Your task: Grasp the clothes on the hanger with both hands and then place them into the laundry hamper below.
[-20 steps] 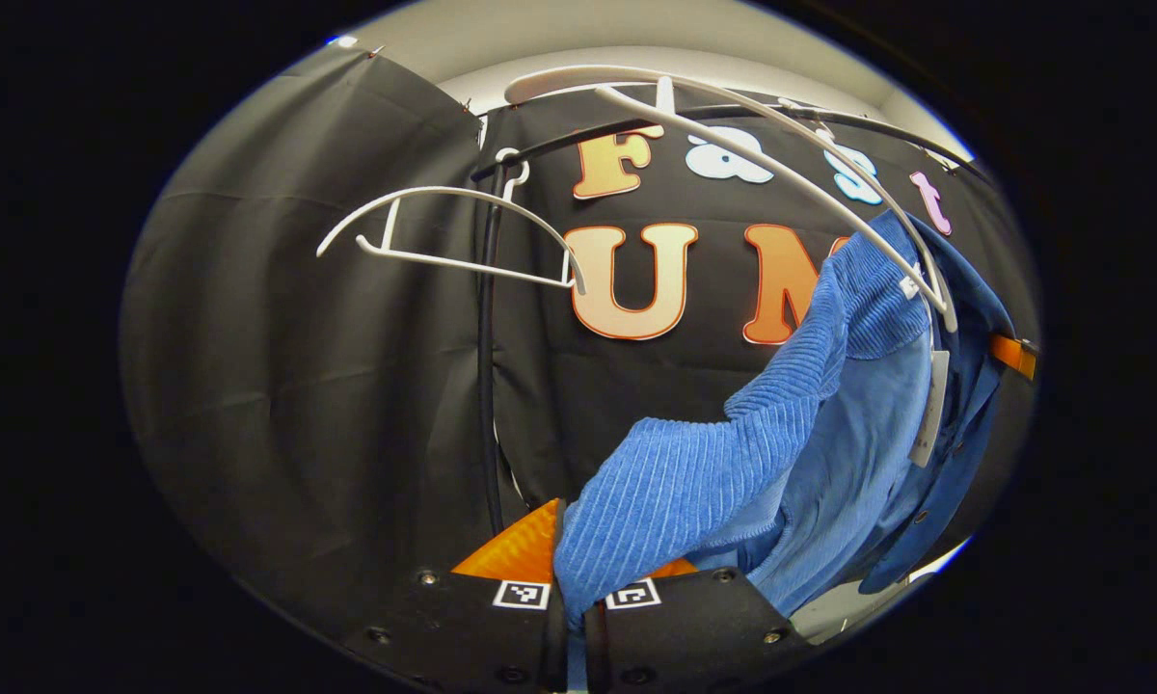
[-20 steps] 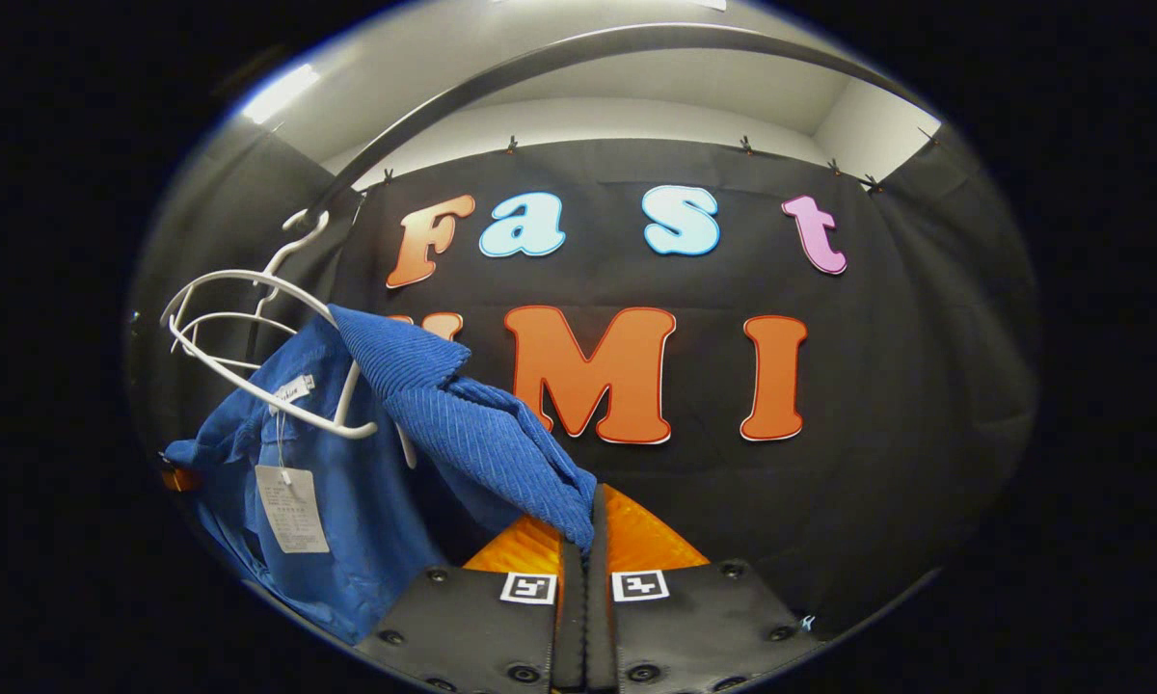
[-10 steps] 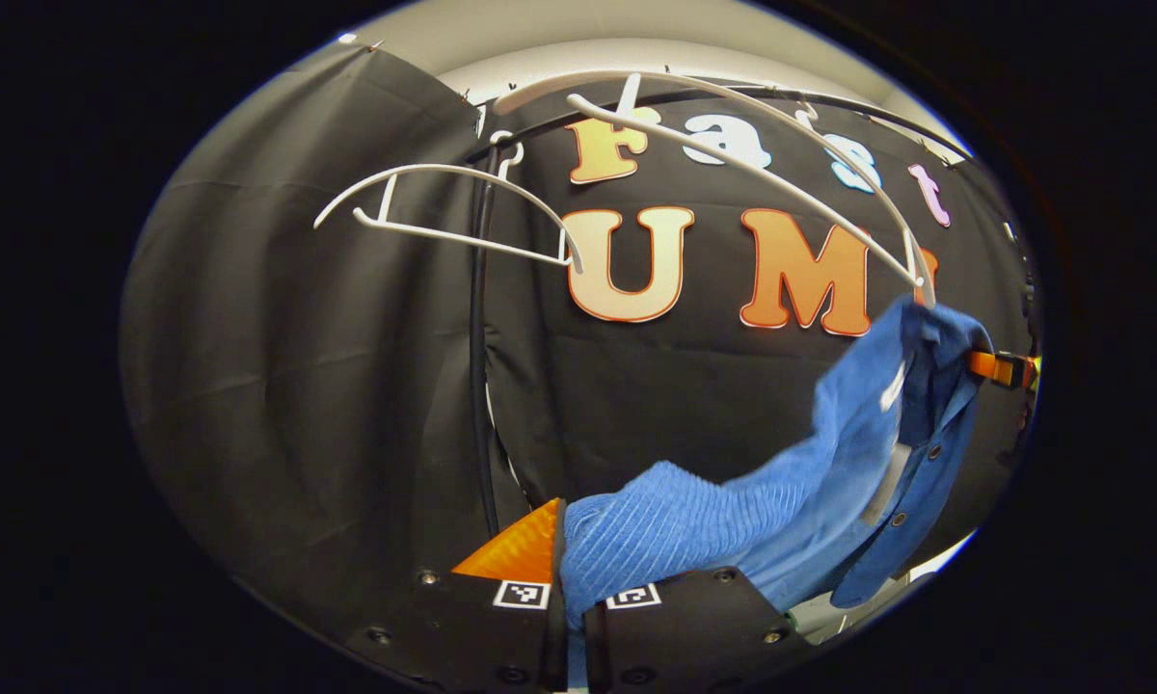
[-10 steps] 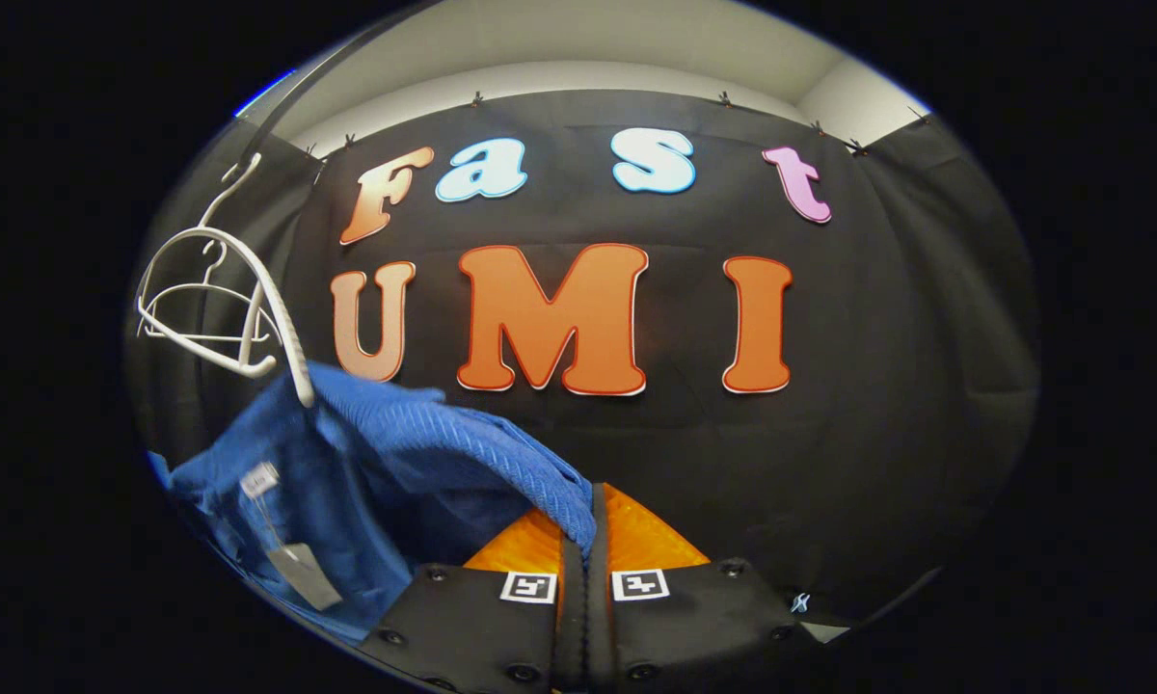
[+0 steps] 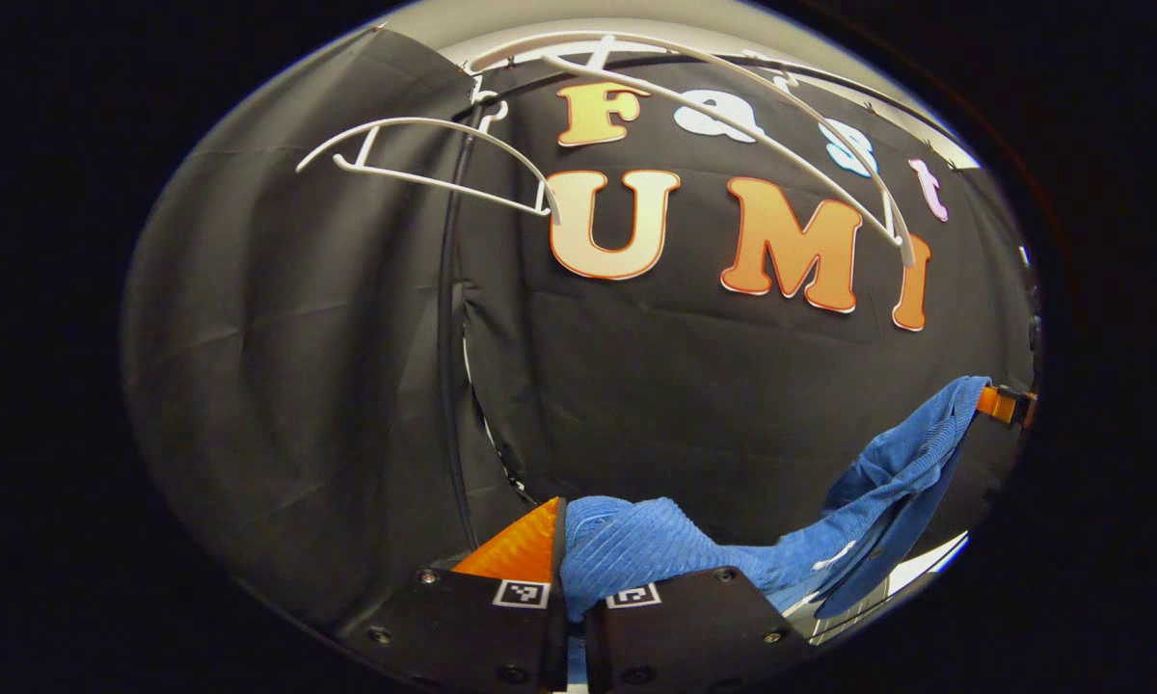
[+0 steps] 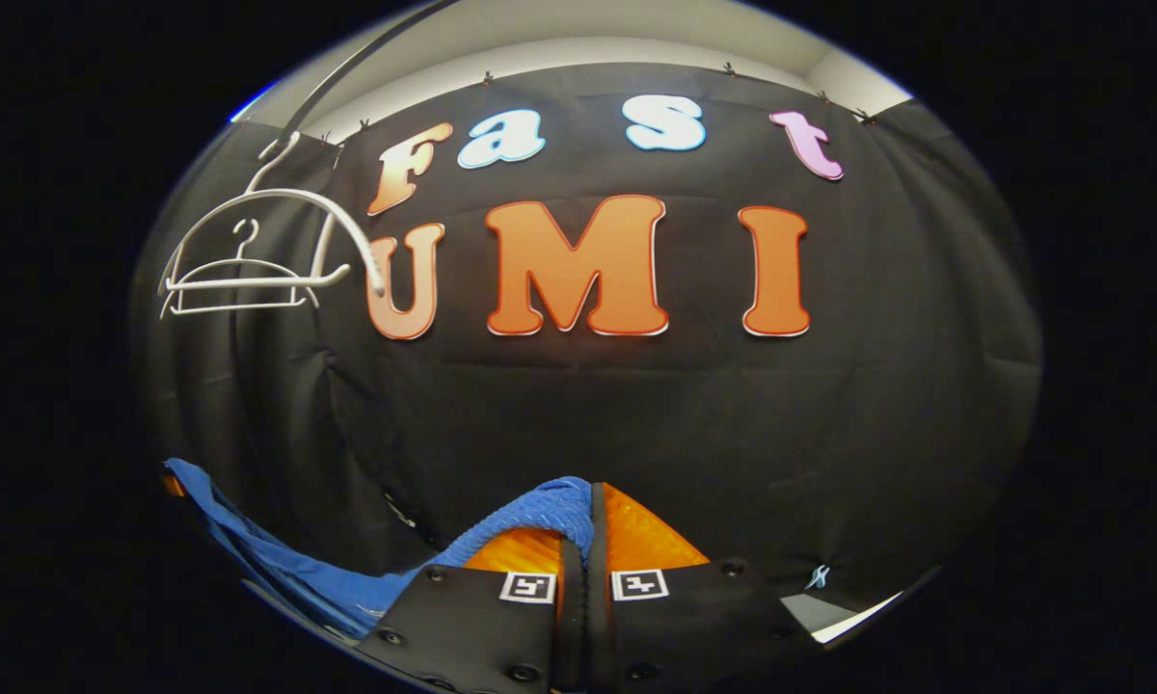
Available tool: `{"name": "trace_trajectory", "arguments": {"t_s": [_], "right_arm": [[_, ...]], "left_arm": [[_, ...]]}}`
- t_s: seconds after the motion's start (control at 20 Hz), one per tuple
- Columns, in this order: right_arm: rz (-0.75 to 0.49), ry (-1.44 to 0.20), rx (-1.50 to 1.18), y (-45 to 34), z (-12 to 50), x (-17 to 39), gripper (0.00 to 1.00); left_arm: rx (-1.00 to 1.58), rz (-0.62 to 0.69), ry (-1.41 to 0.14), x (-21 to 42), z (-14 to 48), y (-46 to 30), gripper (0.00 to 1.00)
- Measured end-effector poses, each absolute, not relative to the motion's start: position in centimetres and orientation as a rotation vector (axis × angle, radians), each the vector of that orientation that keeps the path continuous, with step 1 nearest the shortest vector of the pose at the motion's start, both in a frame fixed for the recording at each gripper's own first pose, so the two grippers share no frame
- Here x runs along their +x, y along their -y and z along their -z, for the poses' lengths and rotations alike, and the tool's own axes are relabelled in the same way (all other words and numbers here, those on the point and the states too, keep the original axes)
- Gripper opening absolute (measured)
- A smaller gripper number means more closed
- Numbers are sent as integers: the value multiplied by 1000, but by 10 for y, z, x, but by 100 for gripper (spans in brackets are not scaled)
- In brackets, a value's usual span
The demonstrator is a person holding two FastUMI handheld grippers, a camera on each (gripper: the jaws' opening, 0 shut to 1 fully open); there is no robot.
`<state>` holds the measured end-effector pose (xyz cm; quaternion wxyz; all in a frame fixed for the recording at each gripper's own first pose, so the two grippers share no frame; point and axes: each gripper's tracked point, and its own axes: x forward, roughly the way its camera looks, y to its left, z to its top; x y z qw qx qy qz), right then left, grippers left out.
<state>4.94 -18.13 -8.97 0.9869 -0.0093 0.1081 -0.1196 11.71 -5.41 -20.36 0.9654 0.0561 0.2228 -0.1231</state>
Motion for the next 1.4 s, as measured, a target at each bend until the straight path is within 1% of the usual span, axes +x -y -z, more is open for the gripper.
{"name": "trace_trajectory", "arguments": {"t_s": [0.3, 0.45, 0.6, 0.75, 0.95, 1.1, 1.15, 1.3, 1.35, 1.4], "right_arm": [[72, -302, 1, 103, 127, 59, 8], [13, -374, 27, 74, 157, 59, 7], [-34, -478, 85, 50, 203, 52, 8], [-65, -594, 119, 36, 250, 46, 8], [-66, -795, 132, 26, 309, 17, 8], [-60, -869, 155, 25, 333, 4, 8], [-53, -892, 164, 24, 338, -2, 9], [-34, -962, 196, 27, 365, -20, 10], [-22, -982, 204, 30, 367, -26, 10], [-12, -996, 209, 30, 371, -27, 7]], "left_arm": [[111, 384, -508, 113, 236, 133, 9], [122, 452, -562, 104, 262, 166, 9], [120, 501, -673, 80, 302, 183, 7], [54, 534, -805, 54, 343, 195, 7], [19, 517, -980, 23, 394, 189, 8], [-14, 479, -1089, -1, 420, 186, 10], [-16, 476, -1110, -8, 420, 184, 12], [0, 448, -1152, -15, 420, 177, 22], [1, 437, -1165, -16, 419, 175, 24], [-3, 429, -1176, -19, 415, 173, 34]]}}
